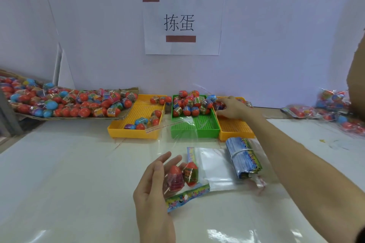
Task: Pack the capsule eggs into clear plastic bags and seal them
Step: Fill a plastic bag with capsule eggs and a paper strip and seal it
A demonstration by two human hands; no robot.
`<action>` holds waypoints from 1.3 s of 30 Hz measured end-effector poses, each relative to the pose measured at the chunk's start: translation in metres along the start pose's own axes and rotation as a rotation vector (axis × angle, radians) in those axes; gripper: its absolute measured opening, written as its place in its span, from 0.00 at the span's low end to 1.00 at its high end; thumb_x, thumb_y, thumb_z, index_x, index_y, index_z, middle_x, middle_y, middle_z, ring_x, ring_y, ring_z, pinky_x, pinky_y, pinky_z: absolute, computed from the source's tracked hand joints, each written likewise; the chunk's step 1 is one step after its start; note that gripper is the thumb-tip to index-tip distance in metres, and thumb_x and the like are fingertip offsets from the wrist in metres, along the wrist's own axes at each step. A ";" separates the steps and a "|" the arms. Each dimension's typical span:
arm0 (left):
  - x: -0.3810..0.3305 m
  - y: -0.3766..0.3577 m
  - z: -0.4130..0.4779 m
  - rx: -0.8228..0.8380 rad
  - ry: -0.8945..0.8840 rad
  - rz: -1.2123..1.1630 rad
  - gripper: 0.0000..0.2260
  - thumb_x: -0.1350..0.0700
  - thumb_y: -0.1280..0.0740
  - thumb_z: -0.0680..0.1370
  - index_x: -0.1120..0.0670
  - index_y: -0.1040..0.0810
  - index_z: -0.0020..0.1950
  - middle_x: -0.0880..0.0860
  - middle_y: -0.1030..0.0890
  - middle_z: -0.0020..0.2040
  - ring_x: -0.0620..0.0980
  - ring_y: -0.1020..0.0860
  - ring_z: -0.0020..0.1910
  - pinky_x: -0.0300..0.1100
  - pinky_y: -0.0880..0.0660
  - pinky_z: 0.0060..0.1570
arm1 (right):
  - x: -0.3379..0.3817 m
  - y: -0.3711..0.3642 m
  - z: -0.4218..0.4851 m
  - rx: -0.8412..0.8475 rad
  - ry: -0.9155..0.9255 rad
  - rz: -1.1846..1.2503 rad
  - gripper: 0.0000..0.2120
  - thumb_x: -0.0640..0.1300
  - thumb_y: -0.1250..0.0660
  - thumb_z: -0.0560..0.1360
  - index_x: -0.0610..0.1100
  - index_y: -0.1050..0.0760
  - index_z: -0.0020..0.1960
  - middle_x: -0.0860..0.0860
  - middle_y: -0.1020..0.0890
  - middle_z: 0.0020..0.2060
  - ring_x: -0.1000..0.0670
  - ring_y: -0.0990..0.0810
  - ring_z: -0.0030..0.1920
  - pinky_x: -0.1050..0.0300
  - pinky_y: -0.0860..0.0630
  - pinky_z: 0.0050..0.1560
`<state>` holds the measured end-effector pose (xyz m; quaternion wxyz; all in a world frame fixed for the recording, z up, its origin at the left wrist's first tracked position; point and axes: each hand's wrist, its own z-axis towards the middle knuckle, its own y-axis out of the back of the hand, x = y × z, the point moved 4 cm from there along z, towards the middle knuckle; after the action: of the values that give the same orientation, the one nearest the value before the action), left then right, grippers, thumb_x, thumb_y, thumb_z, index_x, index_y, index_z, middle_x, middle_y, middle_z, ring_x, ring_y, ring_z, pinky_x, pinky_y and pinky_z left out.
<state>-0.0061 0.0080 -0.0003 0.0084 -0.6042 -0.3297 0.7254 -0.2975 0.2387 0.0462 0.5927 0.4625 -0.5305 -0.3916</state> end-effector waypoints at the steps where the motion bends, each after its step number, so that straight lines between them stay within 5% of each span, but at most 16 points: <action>1: 0.000 0.000 0.000 0.005 -0.005 0.002 0.15 0.47 0.38 0.74 0.51 0.15 0.50 0.53 0.12 0.48 0.48 0.13 0.47 0.32 0.21 0.38 | 0.003 -0.002 0.002 0.000 0.015 -0.004 0.32 0.55 0.31 0.78 0.50 0.38 0.79 0.38 0.33 0.71 0.36 0.30 0.70 0.44 0.31 0.69; 3: 0.000 0.000 0.001 0.017 -0.009 0.010 0.15 0.46 0.38 0.74 0.51 0.15 0.51 0.53 0.12 0.47 0.48 0.14 0.47 0.35 0.21 0.40 | 0.005 -0.003 0.001 -0.009 0.053 -0.003 0.25 0.48 0.30 0.77 0.47 0.32 0.73 0.38 0.30 0.67 0.37 0.27 0.65 0.46 0.29 0.66; 6: 0.001 0.000 0.001 0.015 -0.005 0.003 0.15 0.48 0.38 0.74 0.52 0.15 0.52 0.54 0.12 0.47 0.48 0.13 0.47 0.35 0.20 0.39 | 0.006 0.003 -0.009 -0.083 0.130 0.007 0.07 0.40 0.32 0.76 0.50 0.23 0.50 0.44 0.24 0.56 0.44 0.23 0.51 0.53 0.26 0.53; 9: 0.000 0.000 -0.001 0.017 -0.005 0.033 0.15 0.48 0.38 0.75 0.52 0.16 0.54 0.52 0.12 0.48 0.48 0.14 0.48 0.39 0.20 0.43 | 0.003 0.009 -0.021 -0.157 0.141 0.051 0.10 0.39 0.31 0.74 0.54 0.22 0.40 0.52 0.19 0.44 0.47 0.20 0.48 0.54 0.24 0.50; 12: -0.001 0.000 -0.002 0.009 0.000 0.049 0.13 0.50 0.38 0.78 0.52 0.16 0.54 0.52 0.12 0.48 0.48 0.14 0.48 0.45 0.23 0.46 | 0.000 0.009 -0.031 -0.113 0.187 0.089 0.09 0.40 0.26 0.73 0.53 0.21 0.42 0.53 0.19 0.44 0.49 0.21 0.51 0.53 0.24 0.54; 18: 0.000 0.001 0.002 0.011 0.030 0.068 0.13 0.55 0.41 0.83 0.53 0.17 0.53 0.52 0.12 0.46 0.46 0.14 0.44 0.34 0.20 0.37 | 0.004 0.027 -0.046 -0.230 0.148 0.160 0.05 0.39 0.28 0.74 0.48 0.18 0.43 0.51 0.17 0.41 0.47 0.18 0.49 0.57 0.26 0.49; 22: 0.001 0.000 0.001 0.008 0.030 0.058 0.13 0.53 0.40 0.82 0.54 0.16 0.54 0.53 0.12 0.47 0.48 0.14 0.46 0.36 0.19 0.38 | 0.035 0.070 -0.085 -0.448 0.201 0.586 0.04 0.41 0.28 0.77 0.45 0.16 0.50 0.50 0.15 0.44 0.50 0.17 0.47 0.58 0.23 0.46; 25: 0.001 0.000 -0.001 0.010 0.032 0.039 0.15 0.47 0.38 0.76 0.50 0.14 0.51 0.53 0.12 0.48 0.50 0.14 0.48 0.40 0.19 0.38 | 0.089 0.090 -0.133 -0.322 0.454 0.883 0.05 0.43 0.26 0.76 0.49 0.17 0.51 0.51 0.13 0.43 0.55 0.17 0.38 0.65 0.24 0.35; 28: -0.001 0.000 -0.003 0.012 0.029 0.019 0.14 0.46 0.37 0.74 0.45 0.13 0.50 0.53 0.13 0.50 0.52 0.14 0.51 0.44 0.17 0.42 | 0.140 0.093 -0.178 -0.169 0.690 0.827 0.06 0.40 0.24 0.74 0.46 0.18 0.49 0.49 0.13 0.43 0.56 0.16 0.39 0.66 0.25 0.36; 32: -0.002 -0.001 -0.005 0.021 -0.007 0.014 0.13 0.46 0.37 0.75 0.44 0.13 0.49 0.52 0.12 0.50 0.51 0.14 0.52 0.41 0.17 0.43 | 0.166 0.086 -0.197 -0.122 0.739 0.608 0.05 0.41 0.23 0.73 0.45 0.17 0.48 0.52 0.14 0.41 0.50 0.17 0.42 0.51 0.20 0.45; 39: -0.006 -0.005 -0.007 0.032 -0.042 0.014 0.16 0.45 0.37 0.75 0.47 0.15 0.57 0.50 0.12 0.50 0.47 0.14 0.50 0.34 0.20 0.41 | 0.165 0.065 -0.194 -0.118 0.731 0.502 0.04 0.45 0.22 0.72 0.49 0.17 0.45 0.65 0.19 0.35 0.62 0.22 0.35 0.71 0.30 0.37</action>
<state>-0.0006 0.0126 0.0065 0.0061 -0.5910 -0.3138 0.7431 -0.0852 0.1246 0.1508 0.8433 0.3928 -0.3588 -0.0763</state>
